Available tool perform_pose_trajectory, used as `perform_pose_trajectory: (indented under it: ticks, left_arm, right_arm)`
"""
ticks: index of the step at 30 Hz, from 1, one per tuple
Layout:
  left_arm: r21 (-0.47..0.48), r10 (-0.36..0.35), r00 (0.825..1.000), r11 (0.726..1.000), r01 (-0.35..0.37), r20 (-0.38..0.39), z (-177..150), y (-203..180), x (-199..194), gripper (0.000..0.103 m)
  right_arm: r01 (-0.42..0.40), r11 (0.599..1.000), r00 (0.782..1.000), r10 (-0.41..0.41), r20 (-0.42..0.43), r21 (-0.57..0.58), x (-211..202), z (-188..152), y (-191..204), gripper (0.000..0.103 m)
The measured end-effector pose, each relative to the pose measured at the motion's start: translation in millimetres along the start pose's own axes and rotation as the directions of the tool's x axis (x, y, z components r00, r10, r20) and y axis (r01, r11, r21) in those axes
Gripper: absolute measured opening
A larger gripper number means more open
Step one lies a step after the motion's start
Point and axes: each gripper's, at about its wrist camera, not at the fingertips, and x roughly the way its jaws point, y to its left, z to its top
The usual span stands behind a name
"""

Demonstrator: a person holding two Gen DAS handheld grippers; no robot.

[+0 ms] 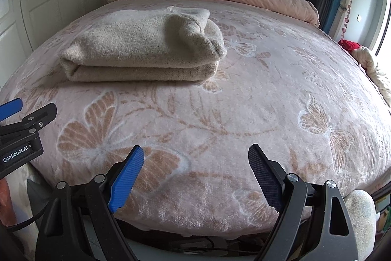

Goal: Fold small clothes

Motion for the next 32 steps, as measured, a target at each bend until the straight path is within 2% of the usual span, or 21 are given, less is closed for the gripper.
perform_pose_trajectory:
  ticks: [32]
  left_arm:
    - [0.007,-0.006,1.000,1.000,0.007,-0.013,-1.6,0.1,3.0,0.083]
  right_arm:
    - [-0.014,1.000,1.000,0.014,0.000,0.015,-1.0,1.2,0.6,0.085]
